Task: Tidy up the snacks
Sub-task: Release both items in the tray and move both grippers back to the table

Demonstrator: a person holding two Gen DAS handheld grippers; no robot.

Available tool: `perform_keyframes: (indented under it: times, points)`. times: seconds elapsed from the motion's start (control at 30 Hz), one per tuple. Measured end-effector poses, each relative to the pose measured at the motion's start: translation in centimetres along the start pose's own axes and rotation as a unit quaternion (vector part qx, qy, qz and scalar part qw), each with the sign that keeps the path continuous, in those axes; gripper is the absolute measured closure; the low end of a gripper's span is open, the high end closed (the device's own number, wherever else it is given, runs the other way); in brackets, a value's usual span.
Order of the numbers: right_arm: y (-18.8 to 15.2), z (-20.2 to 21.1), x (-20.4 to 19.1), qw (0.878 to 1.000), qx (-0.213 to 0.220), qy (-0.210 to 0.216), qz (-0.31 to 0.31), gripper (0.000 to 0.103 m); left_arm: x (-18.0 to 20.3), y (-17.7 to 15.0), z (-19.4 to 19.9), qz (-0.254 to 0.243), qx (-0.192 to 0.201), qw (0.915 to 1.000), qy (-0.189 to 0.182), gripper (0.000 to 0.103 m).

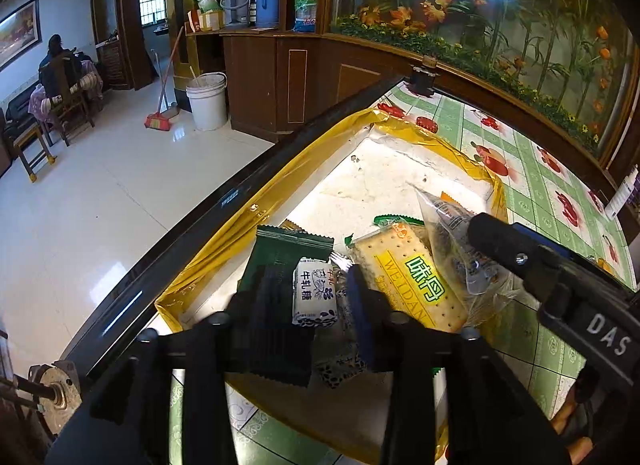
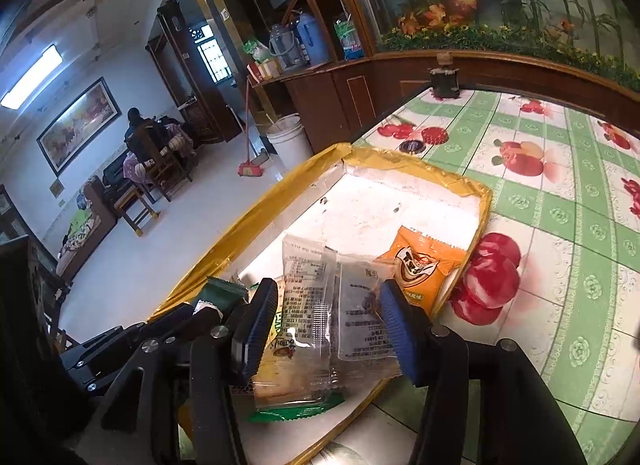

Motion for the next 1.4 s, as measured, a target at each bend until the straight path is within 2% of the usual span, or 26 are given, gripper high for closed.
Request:
perform_keyframes:
  times: [0.07,0.17,0.4,0.93,1.4]
  points:
    - [0.1,1.0,0.2,1.0,0.008,-0.001,-0.004,0.043,0.0,0.0,0.4,0.002,0.005,1.0,0.002,0.038]
    - [-0.1,2.3,0.7,1.0,0.016,-0.002,-0.011,0.04,0.1,0.0,1.1,-0.001,0.013,0.9998,0.012,0.03]
    - [-1.6,6.4,1.8,0.999,0.035,-0.007,-0.03,0.036,0.9,-0.4,2.4,-0.002,0.019,0.9998,0.007,0.03]
    - [-6.3,13.8,6.4,0.994,0.056,-0.043,-0.078,0.033,5.9,-2.1,5.8,-0.044,0.035,0.9982,-0.019,0.03]
    - [-9.7,17.2,10.3,0.989,0.062,-0.071,-0.117,0.03,8.3,-3.1,7.2,-0.066,0.036,0.9967,-0.029,0.029]
Point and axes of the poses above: each gripper's, at about its wrist camera, not at the fingertips, and z roughly against the way its jaws point, x to its right, y to its top, the point moved 4 cm from there along -z, roughly the way its jaws point, and after that the axes turned 5 degrees about z, right-handed, at the moved point
